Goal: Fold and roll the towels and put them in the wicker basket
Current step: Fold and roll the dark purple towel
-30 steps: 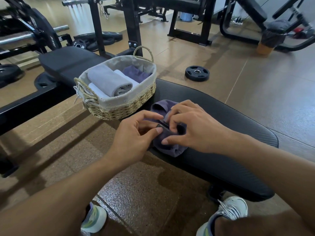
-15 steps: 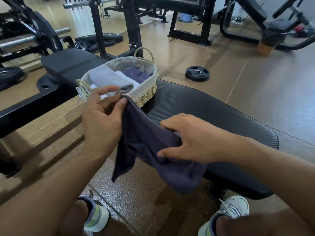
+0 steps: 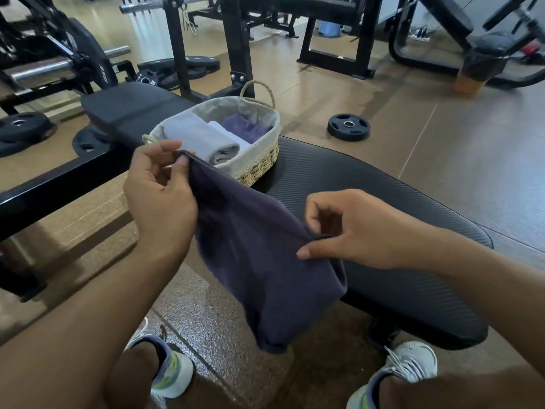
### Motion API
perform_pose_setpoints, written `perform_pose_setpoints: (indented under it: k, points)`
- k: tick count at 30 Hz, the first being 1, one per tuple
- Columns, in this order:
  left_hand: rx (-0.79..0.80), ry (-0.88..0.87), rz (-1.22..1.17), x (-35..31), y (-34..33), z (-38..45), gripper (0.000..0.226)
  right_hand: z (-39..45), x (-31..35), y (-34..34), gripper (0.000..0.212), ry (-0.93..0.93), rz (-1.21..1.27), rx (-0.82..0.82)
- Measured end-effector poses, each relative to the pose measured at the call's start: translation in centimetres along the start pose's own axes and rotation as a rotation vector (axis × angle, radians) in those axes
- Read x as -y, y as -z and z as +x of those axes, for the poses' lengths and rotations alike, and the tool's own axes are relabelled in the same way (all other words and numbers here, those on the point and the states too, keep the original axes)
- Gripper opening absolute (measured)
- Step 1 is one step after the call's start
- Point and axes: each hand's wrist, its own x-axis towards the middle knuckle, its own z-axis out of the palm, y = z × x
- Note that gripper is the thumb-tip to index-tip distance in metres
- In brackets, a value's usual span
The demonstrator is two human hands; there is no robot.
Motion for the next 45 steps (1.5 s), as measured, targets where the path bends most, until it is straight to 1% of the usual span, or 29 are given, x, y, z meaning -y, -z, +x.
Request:
perform_pose_setpoints:
  k: [3,6,10,13,14,16,19,22,24,27,30,32,36,39,42,45]
  points:
    - [-0.030,0.009,0.003,-0.3,0.1,0.2,0.016,0.1,-1.6,0.5,0.030,-0.044,0.055,-0.117]
    - [-0.045,0.025,0.018,-0.4,0.1,0.2,0.019,-0.1,-2.6,1.1,0.024,-0.052,0.140,-0.181]
    - [-0.035,0.065,0.035,0.1,0.3,0.4,0.016,-0.3,-3.1,1.4,0.020,-0.023,0.253,-0.202]
    - [-0.030,0.083,0.044,0.4,0.4,0.4,0.016,-0.3,-3.2,1.7,0.018,0.027,0.262,-0.178]
    - [-0.027,0.075,0.045,0.6,0.4,0.4,0.016,-0.4,-3.4,1.7,0.020,0.035,0.225,-0.173]
    - [-0.013,0.058,0.040,0.7,0.4,0.4,0.016,-0.4,-4.0,1.9,0.028,0.048,0.069,-0.148]
    - [0.019,0.005,0.044,0.6,0.2,0.1,0.018,-0.2,-4.9,1.7,0.049,0.024,-0.196,-0.014]
    - [0.066,-0.034,0.048,0.5,0.0,-0.4,0.020,0.1,-5.5,1.3,0.063,-0.003,-0.308,0.089]
    - [0.075,-0.043,0.046,0.4,-0.2,-0.5,0.025,0.1,-5.7,1.2,0.065,0.008,-0.321,0.099]
    - [0.074,-0.032,0.036,0.5,-0.2,-0.4,0.029,0.1,-6.1,1.5,0.055,0.016,-0.315,0.057]
    - [0.094,-0.033,0.032,0.6,-0.3,-0.5,0.029,0.2,-6.9,1.5,0.059,0.004,-0.313,-0.001]
    - [0.114,-0.038,0.032,0.6,-0.5,-0.7,0.028,0.3,-7.6,1.4,0.057,-0.010,-0.336,-0.022]
    - [0.136,-0.029,0.042,0.7,-0.9,-1.1,0.019,0.7,-8.6,1.2,0.038,-0.056,-0.475,0.031]
    - [0.113,-0.007,0.037,0.9,-0.9,-0.9,0.023,0.7,-8.8,1.5,0.035,-0.105,-0.549,0.077]
    - [0.092,0.012,0.007,1.1,-0.7,-0.5,0.028,0.3,-9.1,2.0,0.032,-0.115,-0.462,0.052]
    - [0.088,0.015,0.028,1.2,-0.5,-0.4,0.023,-0.4,-8.9,2.2,0.018,-0.108,-0.354,0.059]
